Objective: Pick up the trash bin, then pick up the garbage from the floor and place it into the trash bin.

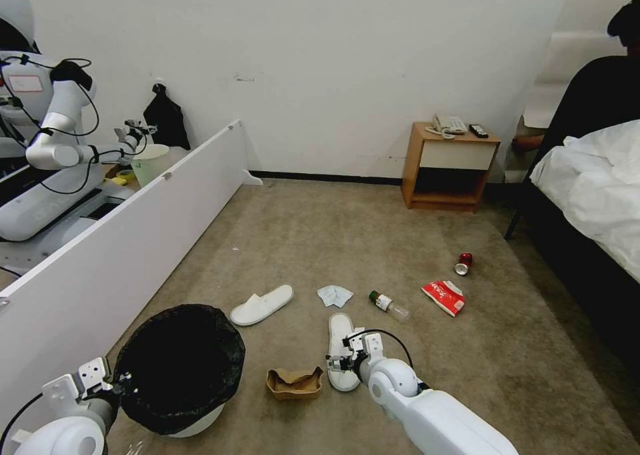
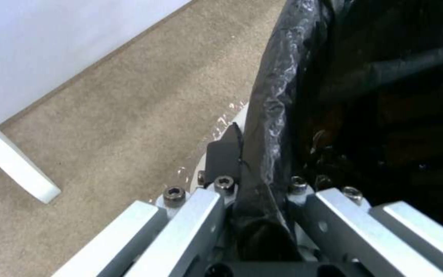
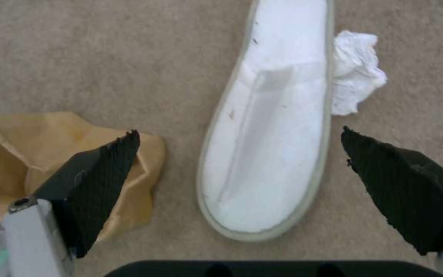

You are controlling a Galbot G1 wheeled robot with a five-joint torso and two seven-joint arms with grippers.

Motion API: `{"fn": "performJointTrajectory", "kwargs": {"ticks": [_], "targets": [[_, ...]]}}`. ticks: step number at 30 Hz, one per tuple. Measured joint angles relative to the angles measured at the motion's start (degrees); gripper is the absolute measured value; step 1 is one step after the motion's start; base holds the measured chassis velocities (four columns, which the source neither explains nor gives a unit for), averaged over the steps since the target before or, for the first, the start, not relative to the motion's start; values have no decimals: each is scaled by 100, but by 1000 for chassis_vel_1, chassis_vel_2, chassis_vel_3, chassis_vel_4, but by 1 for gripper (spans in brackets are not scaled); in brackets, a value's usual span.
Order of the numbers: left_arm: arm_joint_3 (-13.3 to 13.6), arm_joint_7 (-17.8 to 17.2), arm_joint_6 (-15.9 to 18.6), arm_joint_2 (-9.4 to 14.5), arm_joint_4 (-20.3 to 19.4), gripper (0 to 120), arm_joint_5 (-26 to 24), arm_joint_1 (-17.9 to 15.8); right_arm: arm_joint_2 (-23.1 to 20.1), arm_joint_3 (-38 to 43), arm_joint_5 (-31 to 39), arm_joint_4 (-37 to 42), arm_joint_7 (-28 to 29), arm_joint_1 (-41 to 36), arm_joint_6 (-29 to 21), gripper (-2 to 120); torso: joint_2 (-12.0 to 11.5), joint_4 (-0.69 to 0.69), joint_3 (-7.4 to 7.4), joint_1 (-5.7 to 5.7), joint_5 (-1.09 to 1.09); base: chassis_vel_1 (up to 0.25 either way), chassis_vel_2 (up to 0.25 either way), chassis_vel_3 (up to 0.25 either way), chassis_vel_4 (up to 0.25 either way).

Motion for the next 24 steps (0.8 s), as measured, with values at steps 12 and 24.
{"fn": "performJointTrajectory", "kwargs": {"ticks": [12, 24], "targets": [[5, 5, 0, 9, -13, 1, 9, 13, 90, 52, 208, -152, 220, 1, -101, 100, 0, 0, 0, 0, 0, 0, 0, 0, 0], [-8, 12, 0, 48, -19, 1, 6, 42, 450, 1, 210, -804, 245, 296, -10, 100, 0, 1, 0, 0, 0, 0, 0, 0, 0]]}}
